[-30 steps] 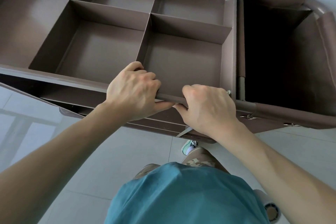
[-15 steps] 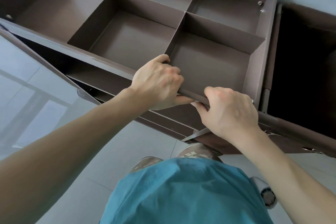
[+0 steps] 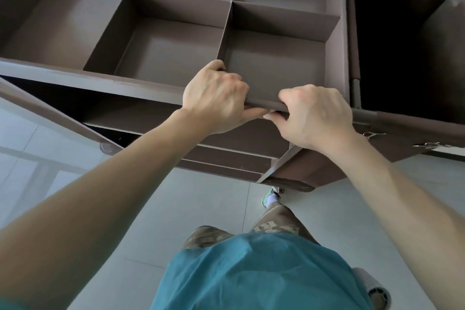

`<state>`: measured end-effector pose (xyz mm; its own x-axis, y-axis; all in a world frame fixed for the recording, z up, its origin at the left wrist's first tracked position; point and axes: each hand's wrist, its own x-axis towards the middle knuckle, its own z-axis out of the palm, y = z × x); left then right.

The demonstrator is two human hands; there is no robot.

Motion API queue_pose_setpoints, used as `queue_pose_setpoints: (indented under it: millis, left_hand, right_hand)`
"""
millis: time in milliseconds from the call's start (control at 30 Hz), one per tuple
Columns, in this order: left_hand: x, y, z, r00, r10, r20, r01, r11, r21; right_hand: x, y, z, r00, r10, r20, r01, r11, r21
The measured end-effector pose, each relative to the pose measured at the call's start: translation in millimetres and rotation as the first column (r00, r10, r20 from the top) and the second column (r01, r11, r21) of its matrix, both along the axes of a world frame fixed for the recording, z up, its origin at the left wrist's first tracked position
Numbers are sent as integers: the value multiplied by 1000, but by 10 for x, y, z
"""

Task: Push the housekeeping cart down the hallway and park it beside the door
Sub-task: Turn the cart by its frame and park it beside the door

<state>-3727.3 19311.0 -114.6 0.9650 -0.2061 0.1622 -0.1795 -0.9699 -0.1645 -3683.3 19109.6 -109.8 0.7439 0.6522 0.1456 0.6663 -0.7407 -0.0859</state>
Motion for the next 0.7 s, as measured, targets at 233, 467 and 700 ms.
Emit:
queue_pose_setpoints:
  millis: [233, 467, 700]
  left_hand:
    - [-2, -48, 80, 999, 25, -34, -25, 1000, 0]
    - [-17, -89, 99, 995, 77, -70, -79, 997, -18]
    - [-35, -124, 160, 989, 74, -128, -75, 997, -2]
  right_hand:
    - [3, -13, 70, 1000, 24, -18, -24, 999, -36]
    - [20, -42, 91, 995, 98, -15, -99, 994, -45]
    - [64, -56, 69, 991, 129, -33, -130, 990, -45]
